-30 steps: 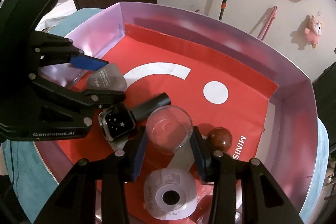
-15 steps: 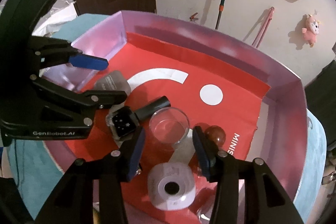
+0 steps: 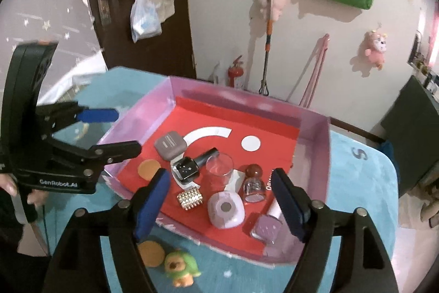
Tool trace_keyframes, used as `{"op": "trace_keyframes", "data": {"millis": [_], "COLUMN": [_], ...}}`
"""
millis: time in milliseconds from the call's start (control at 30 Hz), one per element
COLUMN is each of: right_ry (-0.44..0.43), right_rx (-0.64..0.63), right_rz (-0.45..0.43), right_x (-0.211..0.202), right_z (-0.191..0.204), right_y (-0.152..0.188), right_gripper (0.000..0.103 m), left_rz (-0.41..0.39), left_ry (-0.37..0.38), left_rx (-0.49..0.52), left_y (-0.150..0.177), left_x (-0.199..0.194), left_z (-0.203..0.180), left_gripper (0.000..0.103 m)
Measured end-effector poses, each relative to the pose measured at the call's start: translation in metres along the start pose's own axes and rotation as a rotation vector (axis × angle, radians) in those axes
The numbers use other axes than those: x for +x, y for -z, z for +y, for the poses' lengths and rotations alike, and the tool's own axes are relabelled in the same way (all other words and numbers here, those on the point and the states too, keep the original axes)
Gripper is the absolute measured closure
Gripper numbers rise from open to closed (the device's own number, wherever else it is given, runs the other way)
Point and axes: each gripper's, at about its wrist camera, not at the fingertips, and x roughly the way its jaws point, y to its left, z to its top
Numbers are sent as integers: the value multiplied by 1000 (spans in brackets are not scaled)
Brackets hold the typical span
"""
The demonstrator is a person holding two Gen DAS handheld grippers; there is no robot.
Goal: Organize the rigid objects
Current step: 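Withdraw both tools from the box back toward the table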
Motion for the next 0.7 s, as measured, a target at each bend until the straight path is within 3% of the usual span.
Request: {"op": "trace_keyframes", "data": {"millis": [167,333,433,567,700], "right_ry": [18,26,37,59,93], "right_rx": [32,45,55,77,103], "right_rz": [-75,-137,-175,-207,-241], "right_x": [-42,-79,-98,-116,-125], "right_z": [2,10,16,24,32], "right_y": [12,29,45,69,102], "right_gripper": [12,1,0,0,0], "left_rz": [-90,-175,-233,-307,-321], "left_ry": [-16,-33,-22,-37,-29], "left_rx": [-26,-35,-52,-31,-33], "left_y": [15,37,55,82,108], "left_x": [-37,-73,-94,-112,-117], "left_z": [-8,-18,-22,-34,-44], "left_gripper": [18,17,8,7,6]}}
